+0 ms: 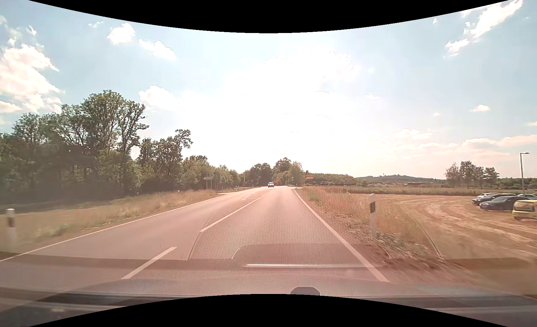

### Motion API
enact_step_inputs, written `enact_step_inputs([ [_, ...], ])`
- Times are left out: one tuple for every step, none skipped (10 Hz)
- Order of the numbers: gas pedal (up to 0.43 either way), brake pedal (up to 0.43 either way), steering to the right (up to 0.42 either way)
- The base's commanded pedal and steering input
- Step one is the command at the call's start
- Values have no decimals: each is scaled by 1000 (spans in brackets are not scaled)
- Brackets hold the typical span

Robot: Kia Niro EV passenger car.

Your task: Follow the waypoints while adhering to traffic rules and regulations

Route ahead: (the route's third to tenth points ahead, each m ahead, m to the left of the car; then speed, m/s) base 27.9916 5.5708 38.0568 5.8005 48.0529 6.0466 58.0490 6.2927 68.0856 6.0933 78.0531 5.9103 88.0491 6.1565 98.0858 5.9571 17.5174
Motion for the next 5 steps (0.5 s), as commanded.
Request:
enact_step_inputs([
  [220, 0, 1],
  [220, 0, 1],
  [220, 0, 1],
  [220, 0, 1],
  [220, 0, 1],
])
